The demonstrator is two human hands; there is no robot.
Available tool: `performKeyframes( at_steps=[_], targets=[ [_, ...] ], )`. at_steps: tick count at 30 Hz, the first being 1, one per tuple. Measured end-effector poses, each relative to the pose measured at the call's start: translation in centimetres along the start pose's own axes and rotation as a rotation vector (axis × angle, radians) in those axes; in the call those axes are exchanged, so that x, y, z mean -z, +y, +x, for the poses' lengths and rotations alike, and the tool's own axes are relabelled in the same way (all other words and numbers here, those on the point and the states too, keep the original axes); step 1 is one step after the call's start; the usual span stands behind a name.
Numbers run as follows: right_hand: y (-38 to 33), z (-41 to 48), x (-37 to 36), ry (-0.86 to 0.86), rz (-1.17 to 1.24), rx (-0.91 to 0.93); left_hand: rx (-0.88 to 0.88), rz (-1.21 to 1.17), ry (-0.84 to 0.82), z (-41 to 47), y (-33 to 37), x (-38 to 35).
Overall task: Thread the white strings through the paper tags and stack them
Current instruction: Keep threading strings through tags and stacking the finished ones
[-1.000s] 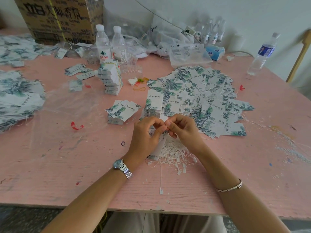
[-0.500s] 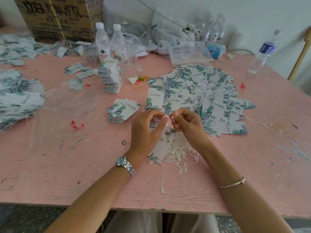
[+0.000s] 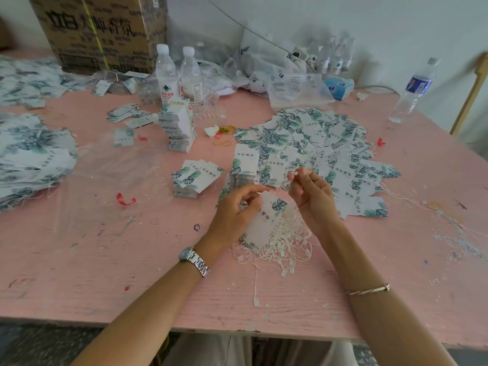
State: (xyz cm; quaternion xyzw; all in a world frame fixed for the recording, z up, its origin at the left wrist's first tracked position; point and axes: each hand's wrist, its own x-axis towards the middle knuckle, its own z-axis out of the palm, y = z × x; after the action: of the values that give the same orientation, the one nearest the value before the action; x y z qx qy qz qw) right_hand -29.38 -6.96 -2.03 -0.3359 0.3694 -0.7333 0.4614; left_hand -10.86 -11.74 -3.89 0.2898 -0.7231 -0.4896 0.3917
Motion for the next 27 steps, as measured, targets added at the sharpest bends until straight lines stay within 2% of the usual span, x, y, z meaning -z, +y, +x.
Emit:
performKeyframes(
  at_steps=[4,7,11,15,17,23,27],
  targets=[
    [0.2,0.1,0.5,0.161,-0.241,0.040,0.014,-0.134,-0.007,0.1,0.2,-0.2],
    [0.7,0.0,0.5,0.242,-0.555,0.115,-0.015,-0.132,0.026,0.3,0.0,-0.3],
    [1.4,-0.2,0.4,0.198,-0.978,0.204,-0.054,-0.137,0.116,0.2,-0.4,-0.2],
    [1.5,-0.4,-0.1,0.113,-1.178,0.273,-0.088,-0.188,0.229,0.3,-0.3,0.1],
    [1.4,-0.5,-0.5,0.061,-1.196,0.320,-0.083,-0.219,0.282,0.4,-0.2,0.2],
    [1.4,-1.8,-1.6,-0.195,-0.885,0.289,-0.084,-0.280,0.422,0.5,-0.2,0.1],
    [1.6,-1.8,-1.8,-0.210,-0.854,0.362,-0.085,-0.250,0.474,0.5,-0.3,0.3]
  ],
)
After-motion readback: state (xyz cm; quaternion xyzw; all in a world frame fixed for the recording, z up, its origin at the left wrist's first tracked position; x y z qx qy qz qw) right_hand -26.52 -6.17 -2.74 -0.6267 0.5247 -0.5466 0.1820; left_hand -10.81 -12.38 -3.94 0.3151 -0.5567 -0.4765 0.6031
